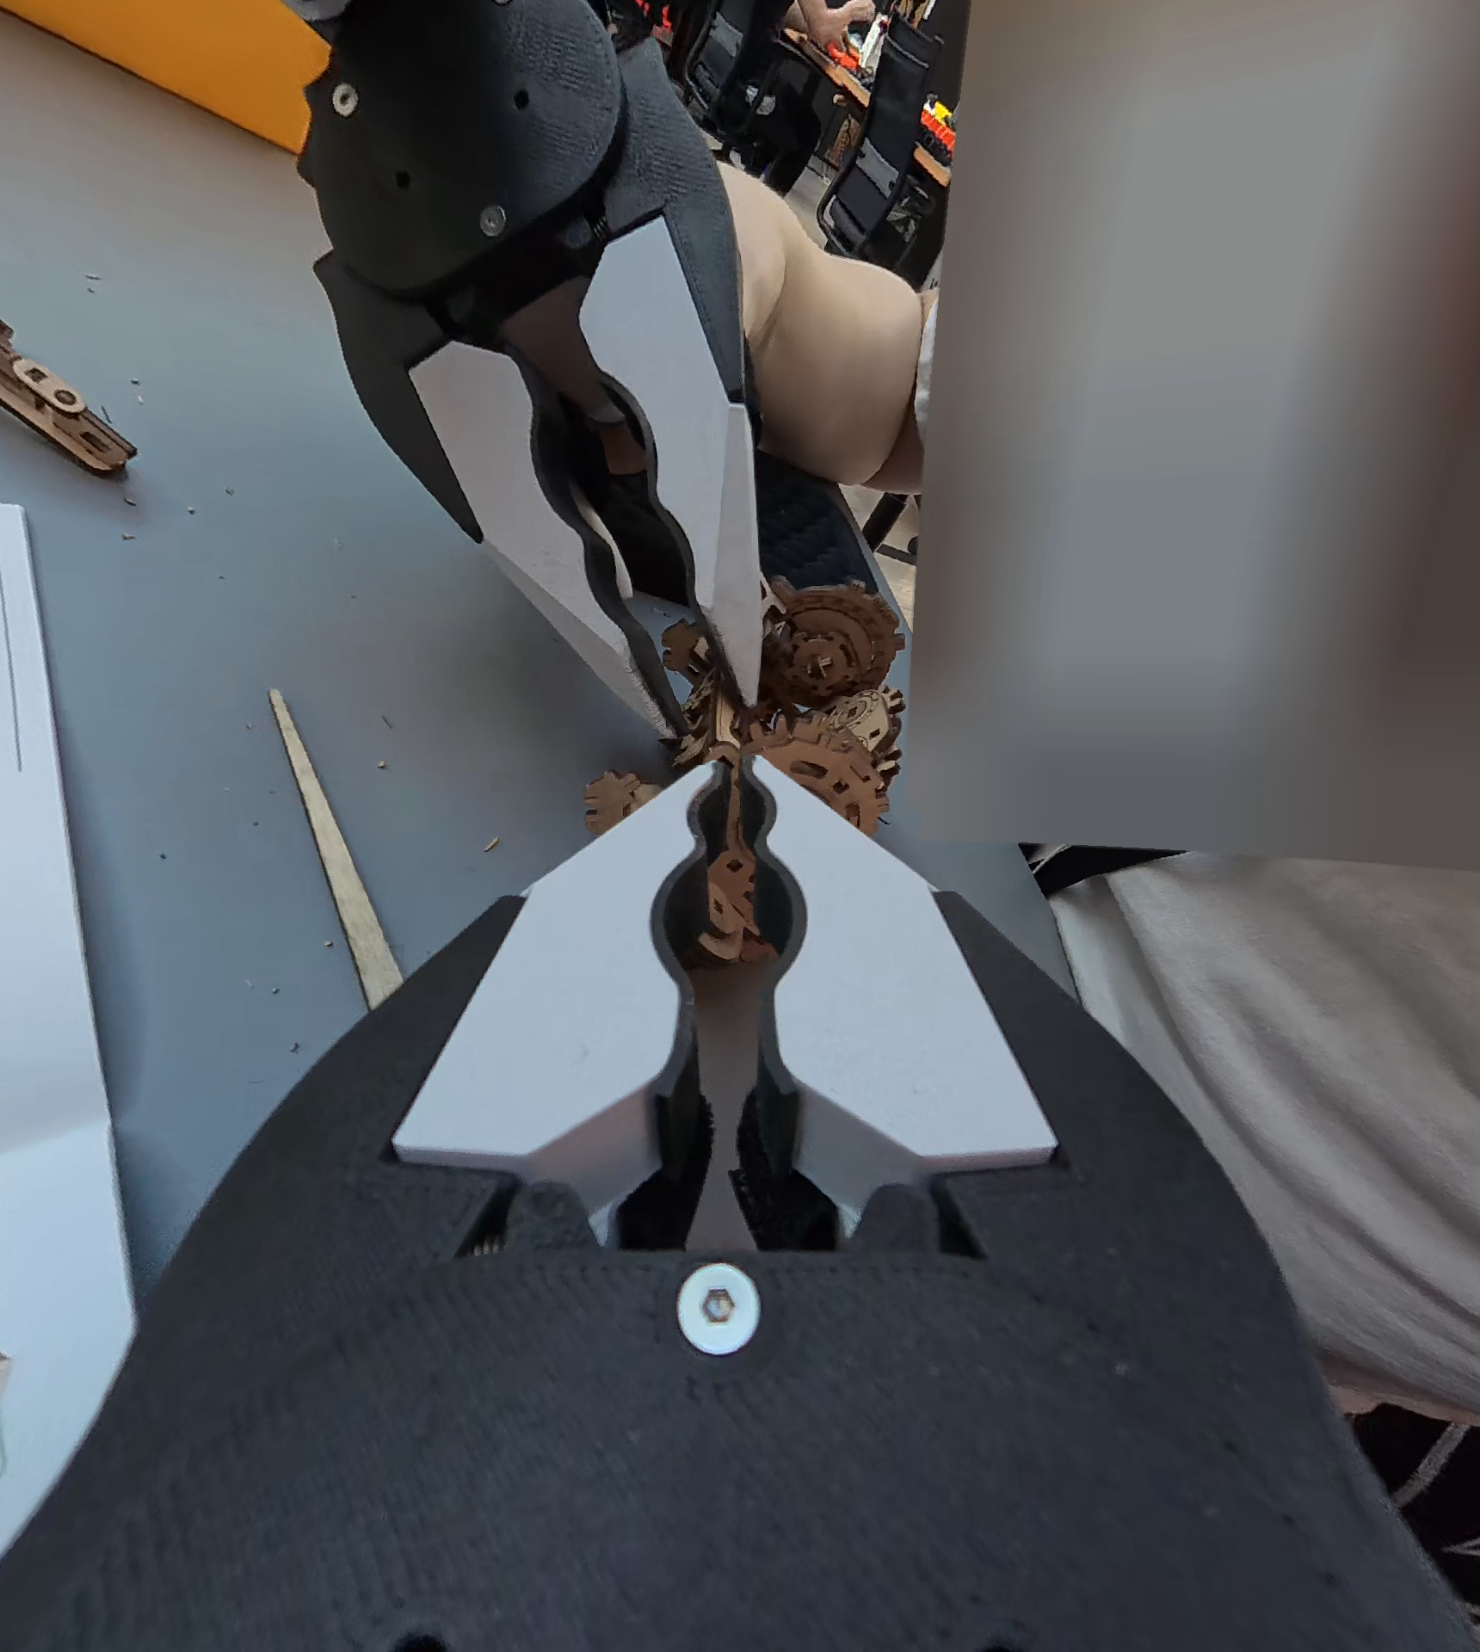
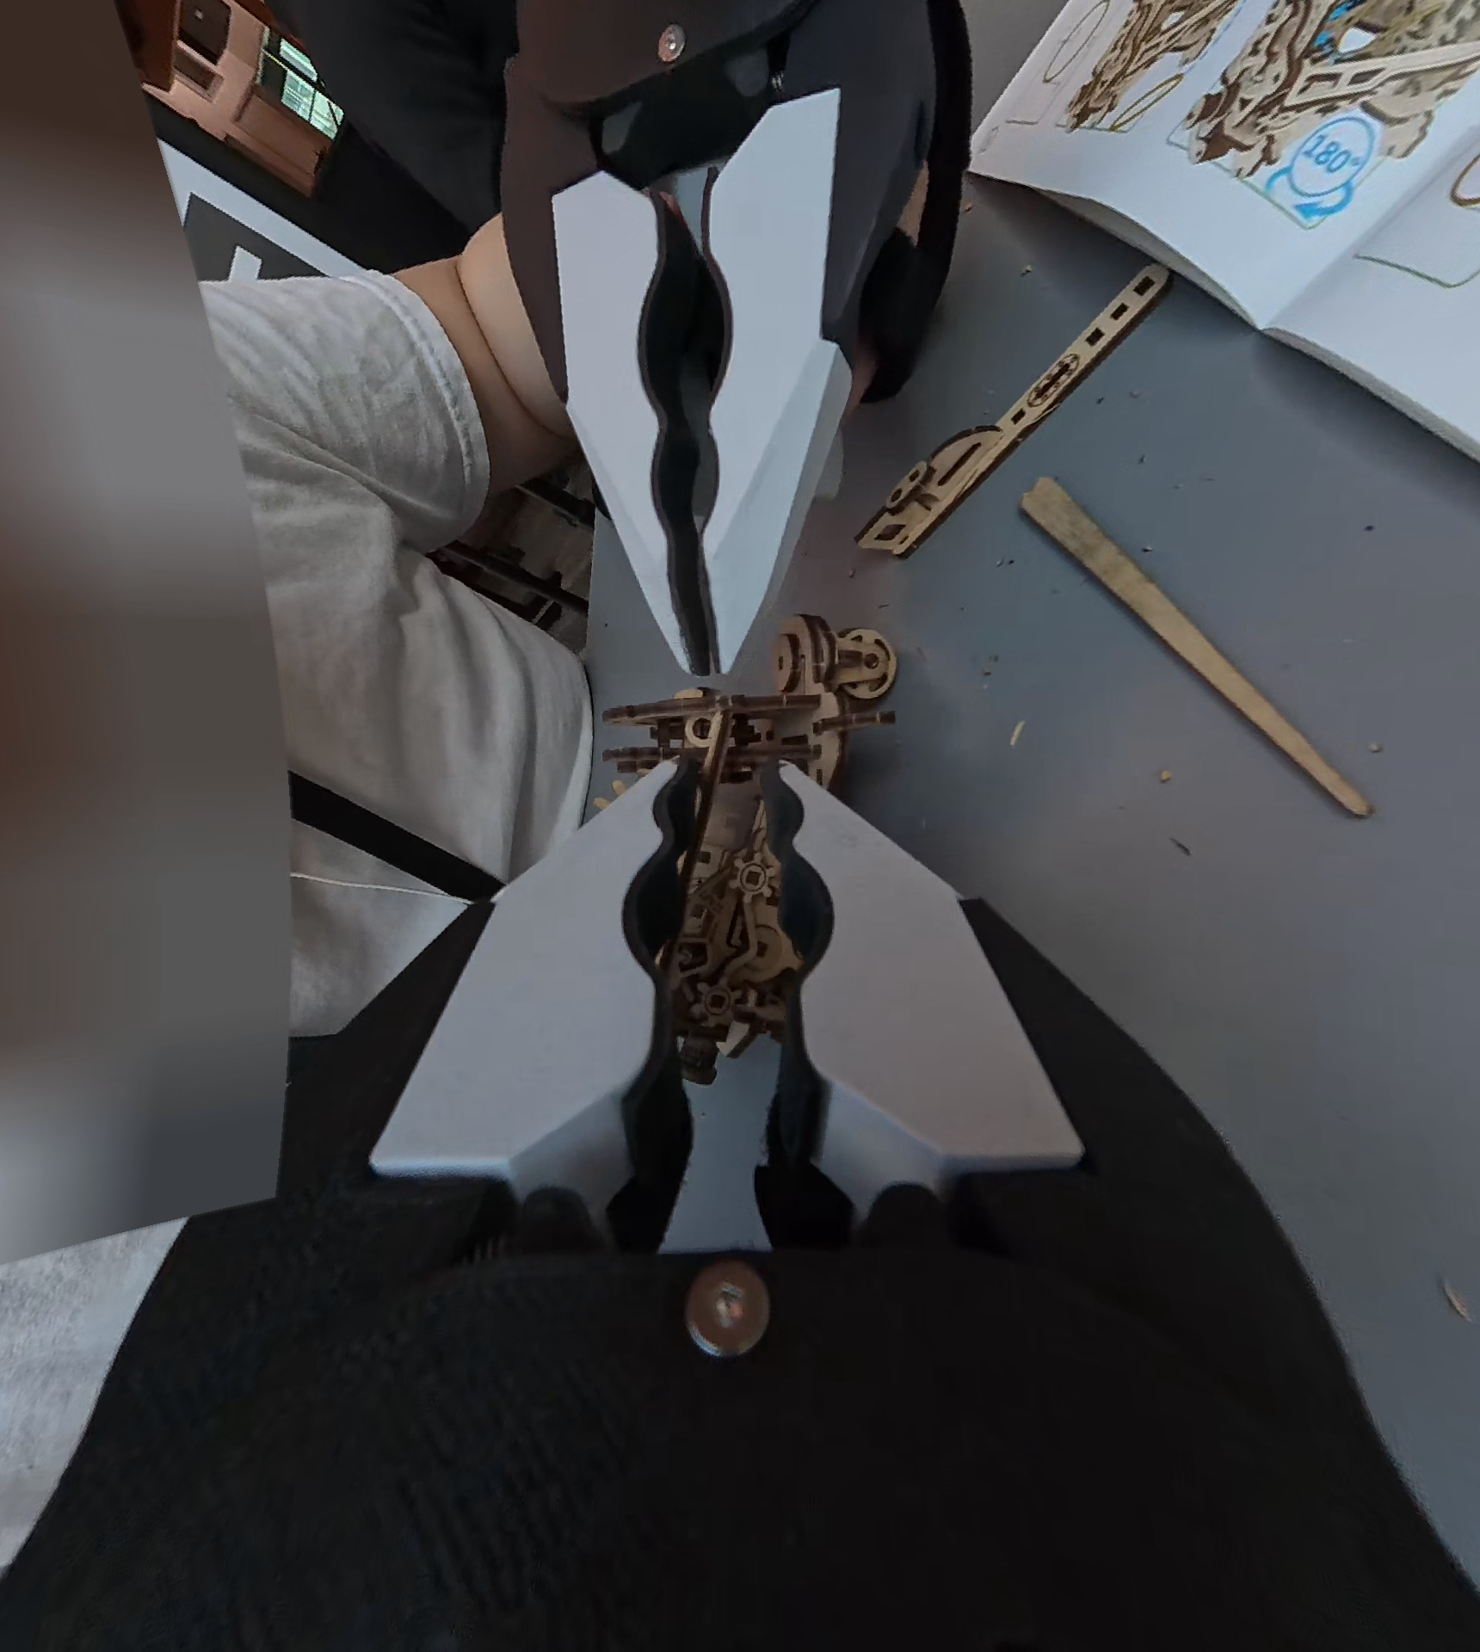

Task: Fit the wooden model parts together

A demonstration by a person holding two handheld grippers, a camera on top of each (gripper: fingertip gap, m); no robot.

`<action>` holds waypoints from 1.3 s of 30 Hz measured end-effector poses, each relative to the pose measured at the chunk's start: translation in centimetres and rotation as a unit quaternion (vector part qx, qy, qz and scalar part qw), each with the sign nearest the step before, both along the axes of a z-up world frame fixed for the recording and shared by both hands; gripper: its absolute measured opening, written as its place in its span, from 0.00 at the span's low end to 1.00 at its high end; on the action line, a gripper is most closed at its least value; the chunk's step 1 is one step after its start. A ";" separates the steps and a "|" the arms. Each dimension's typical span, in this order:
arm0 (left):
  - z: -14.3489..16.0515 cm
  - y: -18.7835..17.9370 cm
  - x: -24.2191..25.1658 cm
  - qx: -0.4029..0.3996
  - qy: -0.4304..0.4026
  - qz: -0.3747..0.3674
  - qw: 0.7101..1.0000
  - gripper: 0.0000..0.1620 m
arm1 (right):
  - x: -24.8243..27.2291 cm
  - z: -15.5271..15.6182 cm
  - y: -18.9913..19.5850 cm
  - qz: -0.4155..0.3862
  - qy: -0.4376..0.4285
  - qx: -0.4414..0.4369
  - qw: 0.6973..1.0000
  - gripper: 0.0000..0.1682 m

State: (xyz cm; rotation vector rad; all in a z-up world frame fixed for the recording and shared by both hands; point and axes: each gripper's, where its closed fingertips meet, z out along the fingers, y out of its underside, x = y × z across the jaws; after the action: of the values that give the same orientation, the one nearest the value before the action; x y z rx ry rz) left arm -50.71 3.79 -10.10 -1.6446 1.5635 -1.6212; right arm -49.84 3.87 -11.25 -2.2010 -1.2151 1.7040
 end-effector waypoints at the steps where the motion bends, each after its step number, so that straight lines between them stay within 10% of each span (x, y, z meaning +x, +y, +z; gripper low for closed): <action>1: 0.0 0.0 0.0 -0.008 0.002 0.000 1.000 0.00 | -0.1 0.0 0.0 0.001 0.000 -0.001 1.000 0.08; 39: 0.4 0.2 0.7 -0.100 0.013 0.035 0.994 0.00 | 0.0 1.3 -0.4 -0.014 0.070 0.079 0.994 0.01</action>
State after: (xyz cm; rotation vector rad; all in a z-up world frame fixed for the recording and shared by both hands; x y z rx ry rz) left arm -50.03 4.01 -9.66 -1.8078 1.3756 -1.7747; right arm -49.87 3.51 -9.92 -1.9651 -1.2336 1.6573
